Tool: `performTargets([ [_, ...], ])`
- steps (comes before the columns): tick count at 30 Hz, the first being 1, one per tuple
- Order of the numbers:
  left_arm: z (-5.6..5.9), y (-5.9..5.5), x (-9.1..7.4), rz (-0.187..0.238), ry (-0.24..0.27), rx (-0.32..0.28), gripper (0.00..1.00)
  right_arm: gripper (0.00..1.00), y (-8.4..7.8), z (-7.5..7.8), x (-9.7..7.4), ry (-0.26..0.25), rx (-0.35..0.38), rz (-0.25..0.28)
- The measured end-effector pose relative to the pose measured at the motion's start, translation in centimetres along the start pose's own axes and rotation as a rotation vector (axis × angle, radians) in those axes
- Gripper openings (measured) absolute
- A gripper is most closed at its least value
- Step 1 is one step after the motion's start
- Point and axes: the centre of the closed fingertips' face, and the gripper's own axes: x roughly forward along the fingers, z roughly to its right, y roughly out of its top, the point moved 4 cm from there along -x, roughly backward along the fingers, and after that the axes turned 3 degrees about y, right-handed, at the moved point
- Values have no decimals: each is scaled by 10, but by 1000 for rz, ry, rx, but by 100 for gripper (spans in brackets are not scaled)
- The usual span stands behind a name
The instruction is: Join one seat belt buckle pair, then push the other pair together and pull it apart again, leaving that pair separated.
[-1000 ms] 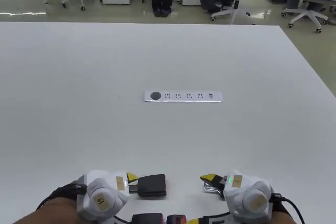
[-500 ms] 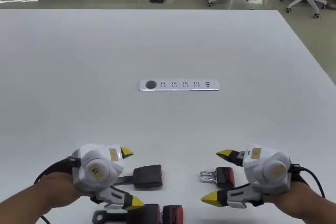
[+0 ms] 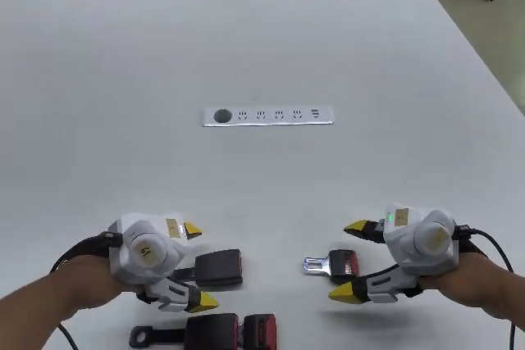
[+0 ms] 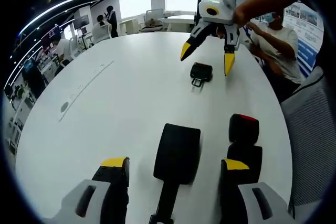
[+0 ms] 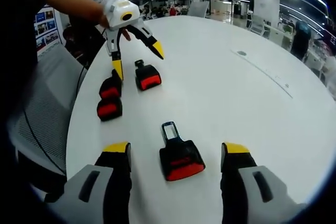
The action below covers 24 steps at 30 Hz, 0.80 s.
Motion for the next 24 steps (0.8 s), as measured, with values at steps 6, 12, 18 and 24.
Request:
performTargets([
  [6, -2, -8, 10, -22, -16, -4, 68, 65, -13, 6, 6, 32, 11, -33],
  [12, -2, -12, 18, -29, -31, -2, 60, 60, -21, 10, 7, 46, 10, -57],
  [18, -3, -9, 19, -12, -31, 2, 57, 53, -23, 9, 5, 54, -19, -85],
  [24, 1, -6, 20, -7, -54, 30, 49, 44, -20, 10, 2, 52, -40, -97],
])
